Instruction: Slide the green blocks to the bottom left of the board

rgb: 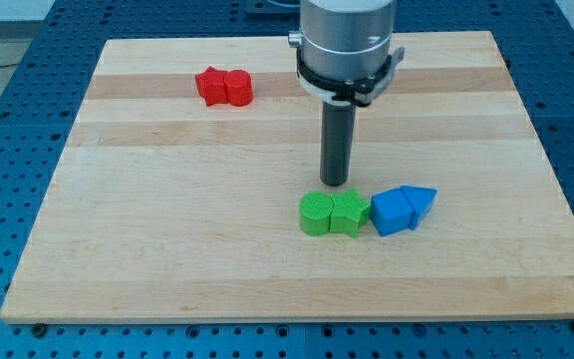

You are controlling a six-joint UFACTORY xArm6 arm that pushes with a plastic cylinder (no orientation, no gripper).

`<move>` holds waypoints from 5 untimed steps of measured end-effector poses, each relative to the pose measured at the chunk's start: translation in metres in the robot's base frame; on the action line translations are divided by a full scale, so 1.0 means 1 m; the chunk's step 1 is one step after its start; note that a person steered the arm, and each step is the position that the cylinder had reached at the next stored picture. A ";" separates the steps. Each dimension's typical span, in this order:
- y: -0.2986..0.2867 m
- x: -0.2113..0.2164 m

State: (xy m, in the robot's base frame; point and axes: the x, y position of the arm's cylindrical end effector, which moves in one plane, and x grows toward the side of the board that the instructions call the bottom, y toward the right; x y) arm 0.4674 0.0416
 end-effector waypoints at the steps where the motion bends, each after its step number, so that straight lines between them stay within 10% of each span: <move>1: 0.002 0.005; 5: 0.050 0.017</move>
State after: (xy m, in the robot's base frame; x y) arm 0.4843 0.0920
